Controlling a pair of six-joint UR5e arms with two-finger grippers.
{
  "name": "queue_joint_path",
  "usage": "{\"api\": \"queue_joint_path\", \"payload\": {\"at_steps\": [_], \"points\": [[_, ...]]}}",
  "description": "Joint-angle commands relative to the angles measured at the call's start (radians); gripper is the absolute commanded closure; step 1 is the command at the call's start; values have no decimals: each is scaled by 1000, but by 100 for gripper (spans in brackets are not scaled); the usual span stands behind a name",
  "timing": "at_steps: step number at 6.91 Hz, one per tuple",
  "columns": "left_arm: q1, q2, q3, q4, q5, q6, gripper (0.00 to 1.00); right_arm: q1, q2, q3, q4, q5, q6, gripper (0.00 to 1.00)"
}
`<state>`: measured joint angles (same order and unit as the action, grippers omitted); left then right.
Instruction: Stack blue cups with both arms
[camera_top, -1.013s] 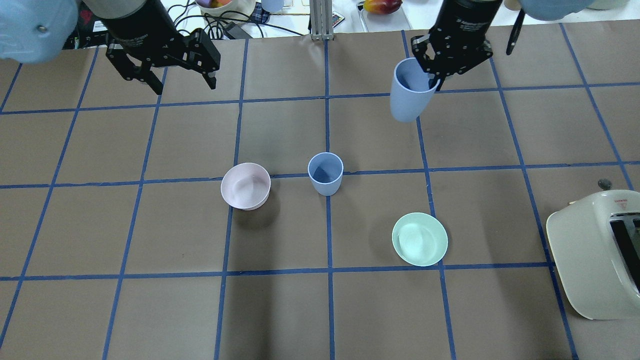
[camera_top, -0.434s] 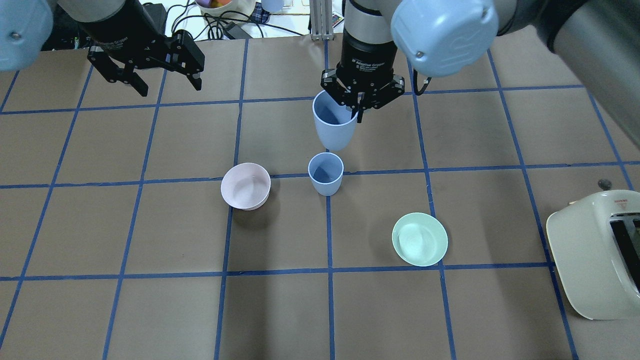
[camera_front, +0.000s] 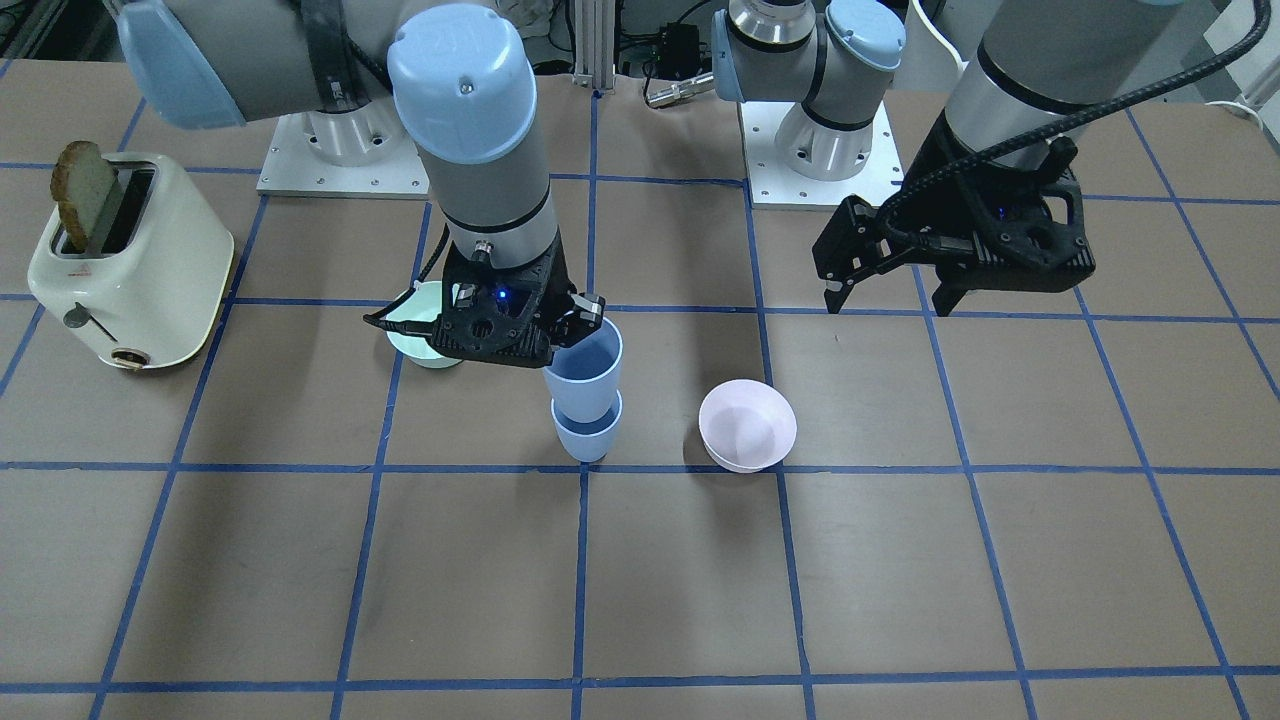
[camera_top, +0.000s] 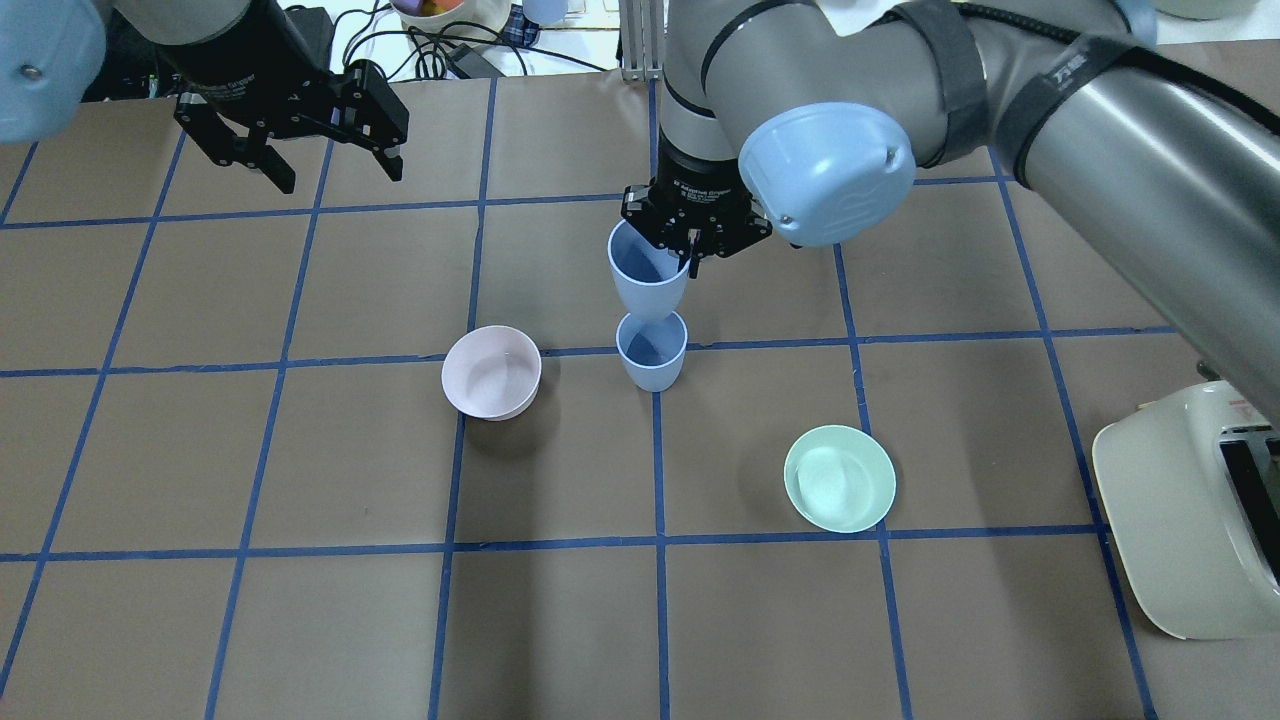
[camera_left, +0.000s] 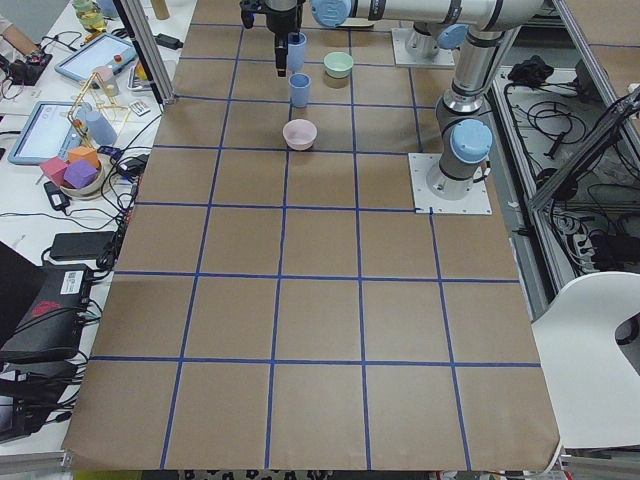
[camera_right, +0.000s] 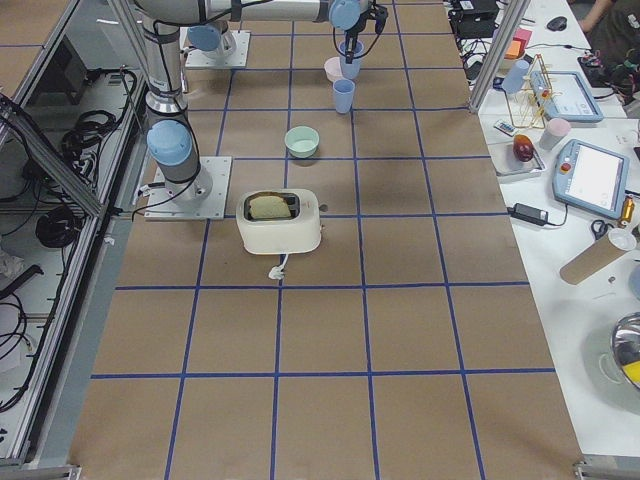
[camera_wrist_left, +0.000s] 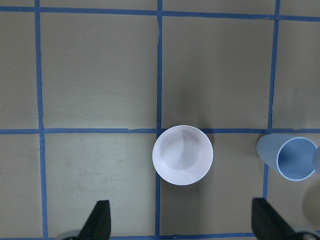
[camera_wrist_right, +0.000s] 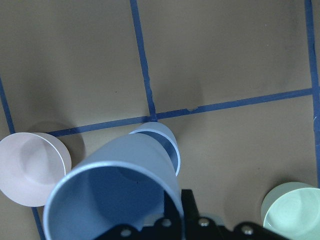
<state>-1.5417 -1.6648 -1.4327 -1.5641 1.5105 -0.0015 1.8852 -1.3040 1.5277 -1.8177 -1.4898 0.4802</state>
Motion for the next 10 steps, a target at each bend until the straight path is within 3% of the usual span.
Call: {"api": "queue_joint_path", "payload": {"at_steps": [1, 9, 10], "points": [[0, 0, 0, -1, 0, 0, 0, 0, 3, 49, -48, 5, 3, 100], [0, 0, 0, -1, 3, 3, 0, 2, 37, 58, -46, 3, -2, 99], [0, 0, 0, -2, 3, 3, 0, 2, 37, 55, -51, 0, 0, 8]]}}
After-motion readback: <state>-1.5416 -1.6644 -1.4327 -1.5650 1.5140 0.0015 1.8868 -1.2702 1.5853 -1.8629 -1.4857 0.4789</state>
